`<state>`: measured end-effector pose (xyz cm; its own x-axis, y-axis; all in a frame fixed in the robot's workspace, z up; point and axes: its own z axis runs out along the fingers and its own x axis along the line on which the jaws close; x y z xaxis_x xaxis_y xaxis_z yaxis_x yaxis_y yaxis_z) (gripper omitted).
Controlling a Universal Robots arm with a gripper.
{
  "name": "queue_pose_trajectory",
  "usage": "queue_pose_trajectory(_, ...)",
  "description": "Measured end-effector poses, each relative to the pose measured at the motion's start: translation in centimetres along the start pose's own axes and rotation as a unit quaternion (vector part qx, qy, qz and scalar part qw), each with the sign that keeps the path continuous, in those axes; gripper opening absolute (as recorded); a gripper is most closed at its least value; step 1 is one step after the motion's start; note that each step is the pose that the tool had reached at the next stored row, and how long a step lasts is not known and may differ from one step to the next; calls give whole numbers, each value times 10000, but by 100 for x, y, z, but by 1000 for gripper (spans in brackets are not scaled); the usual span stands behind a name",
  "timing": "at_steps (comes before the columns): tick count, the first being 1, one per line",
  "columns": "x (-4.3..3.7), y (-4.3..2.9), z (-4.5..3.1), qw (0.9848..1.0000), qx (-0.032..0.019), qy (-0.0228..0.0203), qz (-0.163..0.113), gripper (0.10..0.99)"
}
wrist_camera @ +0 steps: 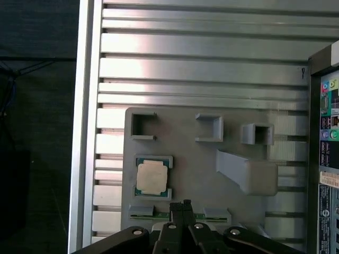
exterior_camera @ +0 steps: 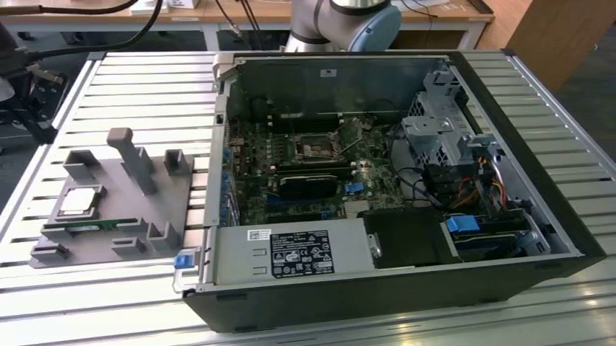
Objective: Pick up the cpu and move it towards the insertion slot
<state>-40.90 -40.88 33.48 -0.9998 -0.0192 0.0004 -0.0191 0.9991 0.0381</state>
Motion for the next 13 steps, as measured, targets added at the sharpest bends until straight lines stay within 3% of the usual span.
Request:
queue_pose_trajectory(12, 0, -4, 91, 10000, 0, 0, 0, 114)
queue_pose_trajectory(13, 0, -4, 97, 10000, 0, -1, 0, 235)
